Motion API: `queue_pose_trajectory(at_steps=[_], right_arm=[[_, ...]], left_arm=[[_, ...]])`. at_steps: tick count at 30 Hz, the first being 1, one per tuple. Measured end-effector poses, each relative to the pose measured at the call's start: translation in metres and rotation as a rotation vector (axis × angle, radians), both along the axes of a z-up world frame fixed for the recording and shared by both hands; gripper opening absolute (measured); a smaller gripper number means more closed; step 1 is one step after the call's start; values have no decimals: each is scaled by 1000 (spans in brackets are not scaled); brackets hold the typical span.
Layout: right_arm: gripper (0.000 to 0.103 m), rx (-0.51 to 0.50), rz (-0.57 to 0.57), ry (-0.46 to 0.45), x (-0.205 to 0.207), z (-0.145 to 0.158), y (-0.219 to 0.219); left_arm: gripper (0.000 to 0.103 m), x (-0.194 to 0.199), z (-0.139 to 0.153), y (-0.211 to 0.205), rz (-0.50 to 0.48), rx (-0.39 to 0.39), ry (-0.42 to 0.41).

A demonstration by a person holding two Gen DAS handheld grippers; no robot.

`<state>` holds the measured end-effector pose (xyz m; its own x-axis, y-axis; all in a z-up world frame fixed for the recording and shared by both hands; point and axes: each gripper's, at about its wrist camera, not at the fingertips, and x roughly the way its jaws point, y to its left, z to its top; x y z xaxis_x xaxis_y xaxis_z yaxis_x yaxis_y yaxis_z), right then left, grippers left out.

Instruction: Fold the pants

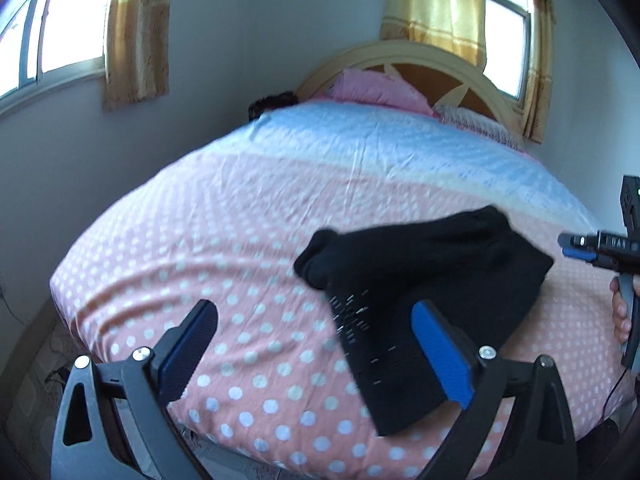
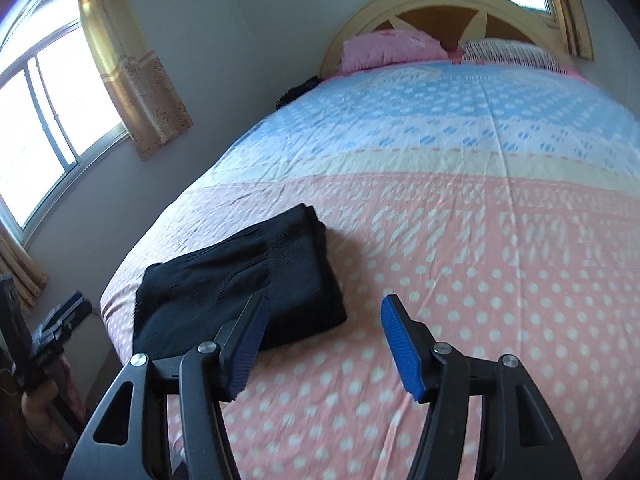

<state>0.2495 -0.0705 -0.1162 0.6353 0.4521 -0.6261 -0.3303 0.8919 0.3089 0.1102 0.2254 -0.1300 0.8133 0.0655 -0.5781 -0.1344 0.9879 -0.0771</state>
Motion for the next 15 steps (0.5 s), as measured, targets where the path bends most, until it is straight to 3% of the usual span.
queue_pose_trajectory(at_steps=[7,11,15], right_arm=[[61,-67,7,-178,-74,50,4],[71,-71,27,-254,-100,72,9],[71,-71,48,-302,-118,87,16]], left_arm=[[100,-22,51,-33,-63,8,-125],[101,-35,73,-41,-86,16,-184],[103,-47,89,-48,-103,28,-232]])
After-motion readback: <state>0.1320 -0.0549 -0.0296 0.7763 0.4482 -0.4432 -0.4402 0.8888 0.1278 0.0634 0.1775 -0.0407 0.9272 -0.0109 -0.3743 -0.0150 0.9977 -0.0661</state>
